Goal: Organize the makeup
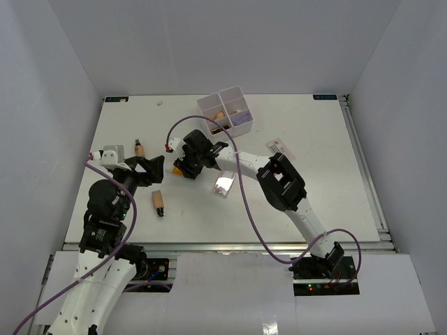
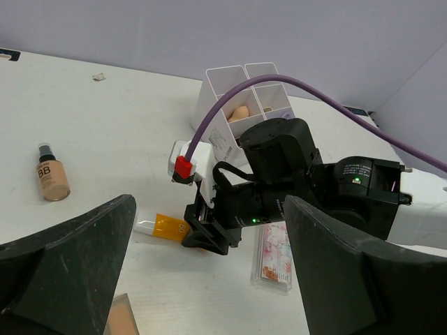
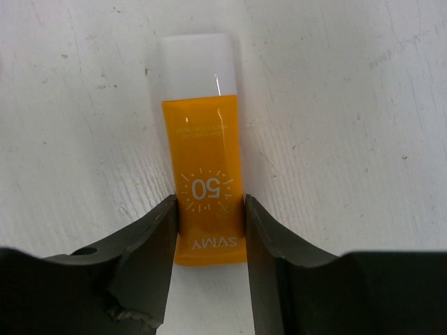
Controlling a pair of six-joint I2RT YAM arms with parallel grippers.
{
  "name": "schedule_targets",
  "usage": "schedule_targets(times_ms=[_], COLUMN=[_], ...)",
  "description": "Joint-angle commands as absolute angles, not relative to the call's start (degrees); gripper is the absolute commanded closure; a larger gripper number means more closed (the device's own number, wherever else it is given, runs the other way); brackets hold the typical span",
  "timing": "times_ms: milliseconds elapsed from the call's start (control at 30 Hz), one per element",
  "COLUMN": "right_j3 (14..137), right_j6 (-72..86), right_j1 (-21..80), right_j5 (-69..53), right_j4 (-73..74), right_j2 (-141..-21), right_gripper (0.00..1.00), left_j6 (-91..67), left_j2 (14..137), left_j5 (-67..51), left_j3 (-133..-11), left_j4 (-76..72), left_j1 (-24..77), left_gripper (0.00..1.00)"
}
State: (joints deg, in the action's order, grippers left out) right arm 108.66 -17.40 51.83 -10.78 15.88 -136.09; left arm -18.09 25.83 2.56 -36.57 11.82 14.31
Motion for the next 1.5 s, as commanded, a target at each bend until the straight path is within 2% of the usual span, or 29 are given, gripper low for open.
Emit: schedule_targets(times_ms=[0, 167, 233, 367, 467, 600, 867, 1000, 1267, 1467], right_j3=[104.34, 99.32, 97.02, 90.85, 82.30, 74.49, 62.80, 59.77, 57.83, 57.42], right_j6=[-19.14, -20.63, -20.74, -21.24, -22.33, -22.88, -23.56, -23.14, -22.49, -21.99], right_j1=[51.96, 51.21, 50.06, 48.13, 46.48, 42.97, 37.75, 37.62, 37.53, 37.53], right_j5=[-12.56, -14.65, -15.50, -16.13, -15.11, -14.83, -14.92, -14.30, -13.81, -15.04], right_j4=[17.95, 17.93, 17.84, 18.00, 17.87, 17.81, 16.73, 16.28, 16.26, 15.77], right_j2=[-132.37, -126.19, -121.99, -112.95, -103.51, -93.09, -76.95, -72.03, -66.71, -66.06], right_gripper=[0.65, 0.76, 0.79, 0.80, 0.80, 0.80, 0.82, 0.83, 0.83, 0.83], left_j6=[-18.18, -17.93, -18.10, -20.11, -26.76, -38.79, -57.07, -57.57, -58.63, -59.07], left_j2=[26.19, 26.76, 27.66, 30.19, 35.07, 41.15, 55.56, 63.22, 72.45, 76.08], left_j5=[1.85, 0.18, -4.50, -15.55, -24.20, -29.59, -29.25, -25.15, -23.66, -24.91], left_j3=[-35.98, -35.44, -35.02, -34.30, -35.12, -35.21, -36.19, -42.72, -48.27, -49.94], left_j4=[10.87, 9.81, 8.78, 4.79, 2.05, -6.14, -20.20, -18.57, -17.31, -16.31], left_j1=[13.89, 13.89, 13.91, 13.89, 13.89, 13.89, 19.32, 25.93, 30.59, 31.79], left_gripper=[0.02, 0.02, 0.02, 0.02, 0.02, 0.04, 0.04, 0.05, 0.10, 0.26])
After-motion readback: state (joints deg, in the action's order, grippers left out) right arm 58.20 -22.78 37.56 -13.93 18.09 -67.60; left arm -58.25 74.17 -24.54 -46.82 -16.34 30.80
